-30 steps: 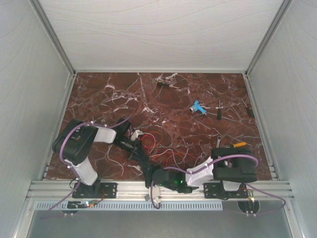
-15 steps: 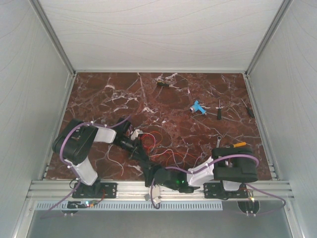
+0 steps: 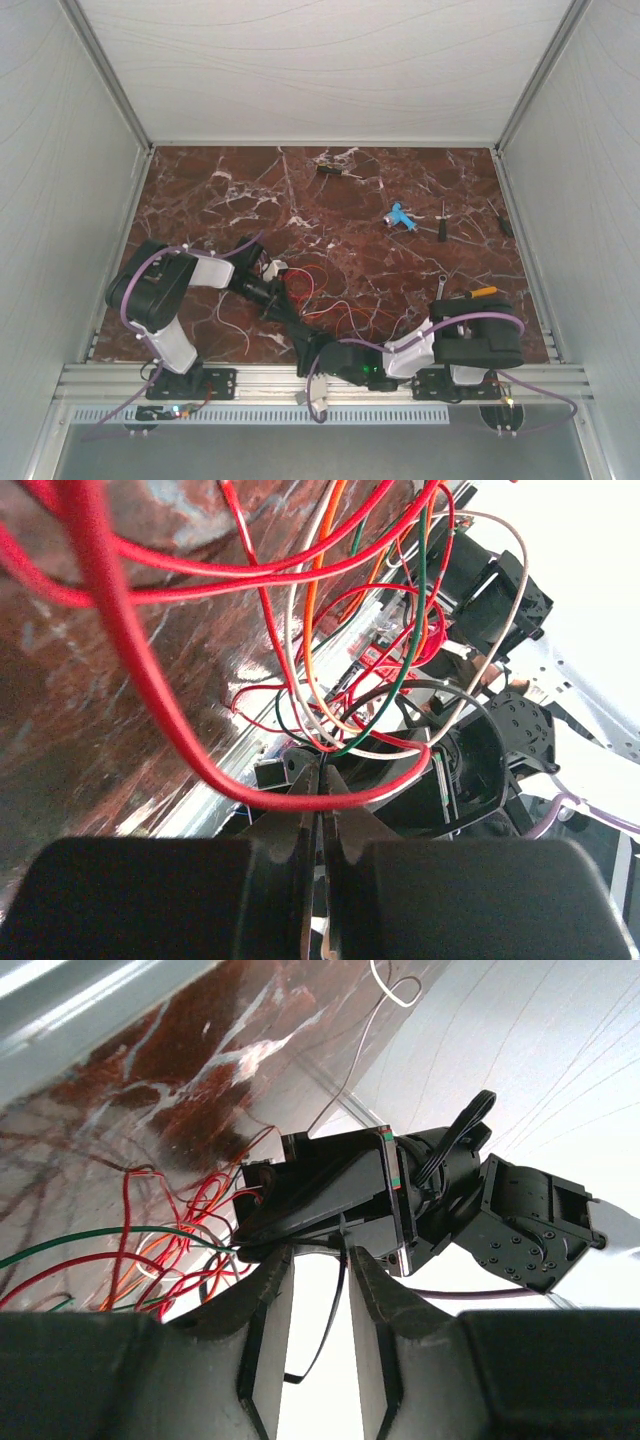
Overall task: Zip-tie the wires
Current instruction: Tie the cable at the center of the board.
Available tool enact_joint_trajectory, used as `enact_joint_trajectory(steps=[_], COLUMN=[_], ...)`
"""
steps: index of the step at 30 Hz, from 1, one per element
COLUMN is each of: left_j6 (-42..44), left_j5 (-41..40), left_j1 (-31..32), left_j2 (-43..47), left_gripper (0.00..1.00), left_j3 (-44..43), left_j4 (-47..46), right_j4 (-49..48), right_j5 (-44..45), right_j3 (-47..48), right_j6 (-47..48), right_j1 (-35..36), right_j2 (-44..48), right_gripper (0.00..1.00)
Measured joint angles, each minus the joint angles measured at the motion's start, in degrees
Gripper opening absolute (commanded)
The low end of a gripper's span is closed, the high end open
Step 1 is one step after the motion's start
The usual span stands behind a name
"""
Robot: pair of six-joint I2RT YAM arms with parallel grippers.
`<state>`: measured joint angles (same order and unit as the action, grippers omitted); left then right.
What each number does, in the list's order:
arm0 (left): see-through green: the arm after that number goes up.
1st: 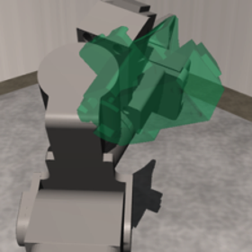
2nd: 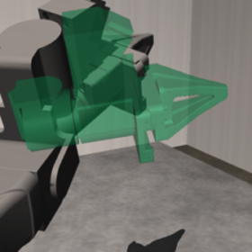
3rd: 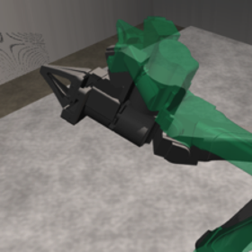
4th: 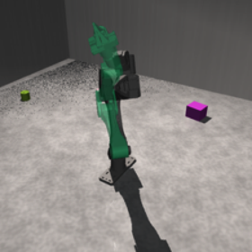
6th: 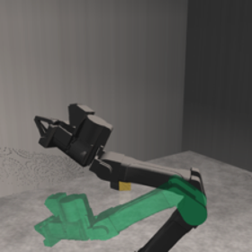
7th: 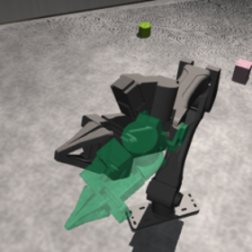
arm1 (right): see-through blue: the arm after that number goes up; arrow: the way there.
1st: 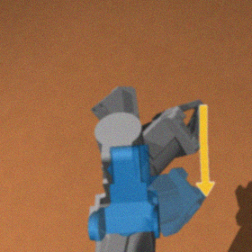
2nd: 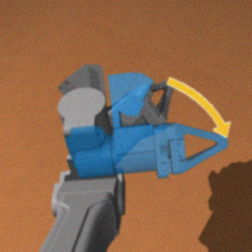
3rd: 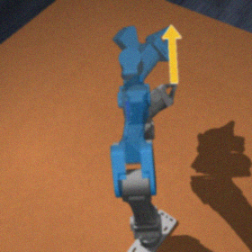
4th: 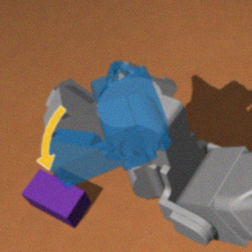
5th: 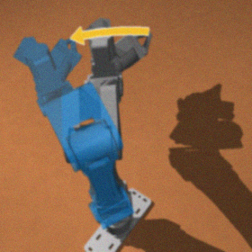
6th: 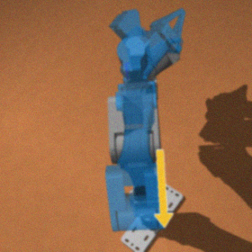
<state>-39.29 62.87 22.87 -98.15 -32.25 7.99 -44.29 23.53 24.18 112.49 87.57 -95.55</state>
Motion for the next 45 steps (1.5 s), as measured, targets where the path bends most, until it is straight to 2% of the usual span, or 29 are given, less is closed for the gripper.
enact_joint_trajectory(steps=[3, 21, 22, 23, 24, 25, 38, 42, 45], left_j6=[0.0, -0.04, -0.07, -0.09, -0.11, -0.13, -0.13, -0.15, -0.22], left_j5=[-0.22, 0.13, 0.2, 0.26, 0.37, 0.5, 1.03, 1.03, 1.03], left_j1=[0.0, 0.0, 0.0, 0.0, 0.0, 0.0, 0.0, 0.0, 0.0], left_j2=[0.0, 0.0, 0.0, 0.0, 0.0, 0.0, 0.0, 0.0, 0.0], left_gripper=[0.0, 0.0, 0.0, 0.0, 0.0, 0.0, 0.0, 0.0, 0.0], left_j3=[0.0, 0.0, 0.0, 0.0, 0.0, 0.0, 0.0, 0.0, 0.0], left_j4=[-0.07, 0.04, 0.07, 0.07, 0.11, 0.15, 0.44, 0.44, 0.42], right_j4=[-0.28, -2.08, -2.08, -2.16, -2.25, -2.34, -5.86, -6.64, -6.69], right_j5=[0.46, 3.48, 3.63, 3.74, 3.85, 3.98, 8.98, 12.96, 15.76], right_j3=[-0.63, -2.32, -2.49, -2.67, -2.8, -2.93, -6.27, -7.3, -7.43], right_j6=[-0.55, -2.47, -2.49, -2.58, -2.71, -3.08, -6.19, -9.75, -13.68], right_j1=[0.31, 1.77, 1.99, 2.21, 2.43, 2.64, 8.76, 11.52, 12.85], right_j2=[0.0, 0.35, 0.55, 0.7, 0.74, 0.74, 2.8, 3.69, 8.35], right_gripper=[0.31, 0.38, 0.42, 0.56, 0.93, 0.98, 0.99, 0.99, 0.99])
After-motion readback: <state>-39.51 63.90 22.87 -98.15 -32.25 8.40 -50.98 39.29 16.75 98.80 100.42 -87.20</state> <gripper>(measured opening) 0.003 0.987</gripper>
